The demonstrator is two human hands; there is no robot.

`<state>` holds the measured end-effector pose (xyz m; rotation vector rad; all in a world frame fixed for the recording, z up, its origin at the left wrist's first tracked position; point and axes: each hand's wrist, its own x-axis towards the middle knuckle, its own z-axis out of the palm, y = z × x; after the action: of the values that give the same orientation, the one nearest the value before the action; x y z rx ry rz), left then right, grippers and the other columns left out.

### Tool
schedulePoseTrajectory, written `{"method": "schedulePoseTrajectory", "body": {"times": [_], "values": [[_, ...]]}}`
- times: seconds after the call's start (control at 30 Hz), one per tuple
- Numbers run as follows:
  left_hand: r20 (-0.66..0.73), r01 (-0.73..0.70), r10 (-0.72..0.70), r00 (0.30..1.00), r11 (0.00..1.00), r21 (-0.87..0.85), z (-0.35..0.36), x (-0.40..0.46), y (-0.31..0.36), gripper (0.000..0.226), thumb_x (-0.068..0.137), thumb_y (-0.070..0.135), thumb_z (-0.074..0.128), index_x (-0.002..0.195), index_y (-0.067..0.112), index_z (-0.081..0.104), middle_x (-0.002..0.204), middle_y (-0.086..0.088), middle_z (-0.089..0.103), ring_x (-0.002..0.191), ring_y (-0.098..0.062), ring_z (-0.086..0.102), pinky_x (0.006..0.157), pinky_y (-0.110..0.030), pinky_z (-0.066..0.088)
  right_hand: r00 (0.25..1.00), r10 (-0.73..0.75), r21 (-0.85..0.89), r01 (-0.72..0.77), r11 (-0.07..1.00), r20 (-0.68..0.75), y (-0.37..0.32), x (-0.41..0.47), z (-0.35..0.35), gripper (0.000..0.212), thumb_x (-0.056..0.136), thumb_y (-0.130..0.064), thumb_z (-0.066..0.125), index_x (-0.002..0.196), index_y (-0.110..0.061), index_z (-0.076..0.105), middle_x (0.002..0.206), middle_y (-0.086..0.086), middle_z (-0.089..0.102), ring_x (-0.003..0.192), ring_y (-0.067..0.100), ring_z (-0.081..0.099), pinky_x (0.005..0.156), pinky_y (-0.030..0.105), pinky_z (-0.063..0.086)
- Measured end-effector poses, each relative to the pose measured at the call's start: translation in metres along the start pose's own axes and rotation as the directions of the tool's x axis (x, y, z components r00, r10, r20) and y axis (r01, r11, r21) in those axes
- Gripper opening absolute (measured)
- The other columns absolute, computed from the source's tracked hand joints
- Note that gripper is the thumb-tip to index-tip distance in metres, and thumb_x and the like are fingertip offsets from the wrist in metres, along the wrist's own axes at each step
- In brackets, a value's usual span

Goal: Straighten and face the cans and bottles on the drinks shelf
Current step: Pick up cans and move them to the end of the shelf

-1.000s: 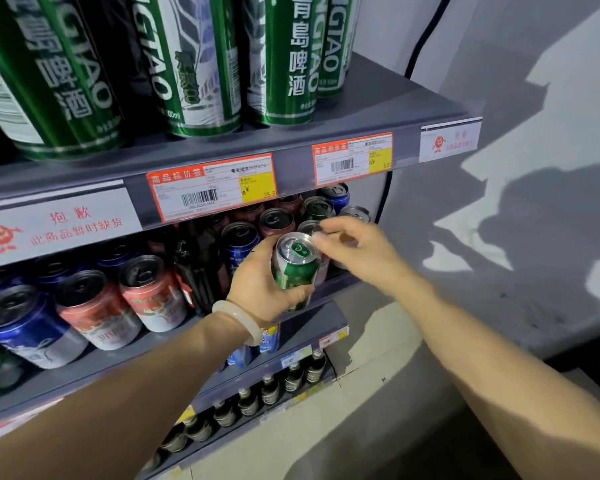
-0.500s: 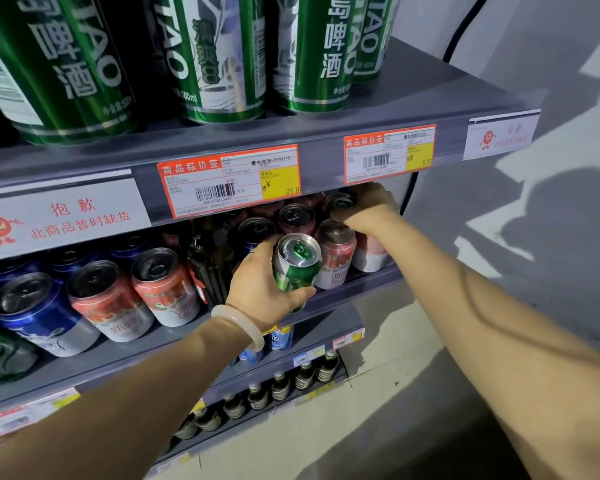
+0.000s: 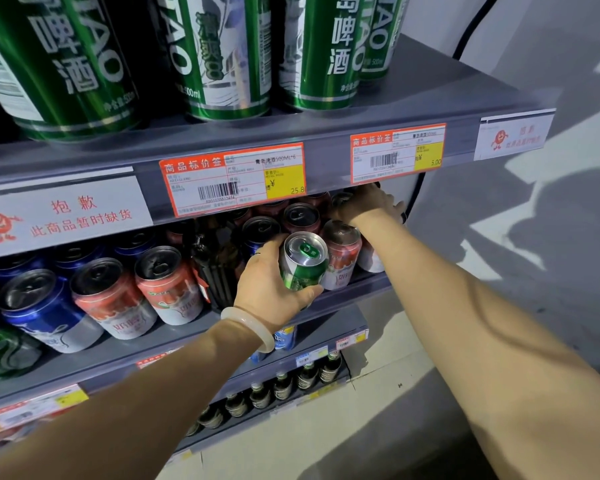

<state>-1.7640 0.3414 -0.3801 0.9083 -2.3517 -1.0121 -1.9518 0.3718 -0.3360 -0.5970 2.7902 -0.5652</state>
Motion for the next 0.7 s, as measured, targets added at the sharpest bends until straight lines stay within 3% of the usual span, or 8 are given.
{"method": "schedulePoseTrajectory", "body": {"times": [0.13,0.27,0.43,0.7], "values": [[-0.005,-0.002,0.002,1.0,1.0,-0.01,0.001,-0.001,0.0,0.086,0.062,0.032,0.084,0.133,0.011,0.041,0.127,-0.006,0.055,0.119,-0.024,0.049,0.098,-0.03,0.04,0.998,0.0,0.037,0.003,0.999,-0.065,0.004,0.002,0.007,0.054,0.077,-0.045,0.065,0.122,-0.019,0.052,0.129,0.011,0.056,0.129,0.033,0.04,0.116,0.047,0.013],[-0.028,0.0,-0.002,1.0,0.998,-0.059,0.004,-0.002,-0.001,0.081,0.063,0.03,0.084,0.13,0.01,0.043,0.123,-0.006,0.057,0.116,-0.024,0.051,0.093,-0.027,0.04,0.992,-0.002,0.104,0.015,0.994,-0.124,0.008,0.008,0.018,0.065,0.062,-0.05,0.07,0.118,-0.021,0.052,0.115,0.007,0.065,0.118,0.028,0.053,0.114,0.043,0.021],[-0.063,0.022,-0.028,0.998,0.995,-0.095,0.007,-0.002,0.001,0.08,0.062,0.029,0.085,0.128,0.01,0.044,0.122,-0.005,0.057,0.115,-0.022,0.051,0.091,-0.022,0.037,0.988,-0.026,0.188,0.055,0.981,-0.151,0.012,0.0,0.014,0.07,0.068,-0.042,0.073,0.126,-0.021,0.041,0.126,0.003,0.059,0.124,0.026,0.047,0.114,0.039,0.023],[-0.102,0.044,-0.058,0.993,0.991,-0.128,0.011,-0.001,0.004,0.08,0.062,0.03,0.085,0.128,0.011,0.045,0.122,-0.003,0.057,0.115,-0.02,0.052,0.089,-0.018,0.035,0.982,-0.042,0.247,0.087,0.965,-0.184,0.01,-0.014,0.008,0.066,0.069,-0.039,0.074,0.124,-0.02,0.044,0.122,0.007,0.061,0.118,0.03,0.051,0.104,0.038,0.038]]}}
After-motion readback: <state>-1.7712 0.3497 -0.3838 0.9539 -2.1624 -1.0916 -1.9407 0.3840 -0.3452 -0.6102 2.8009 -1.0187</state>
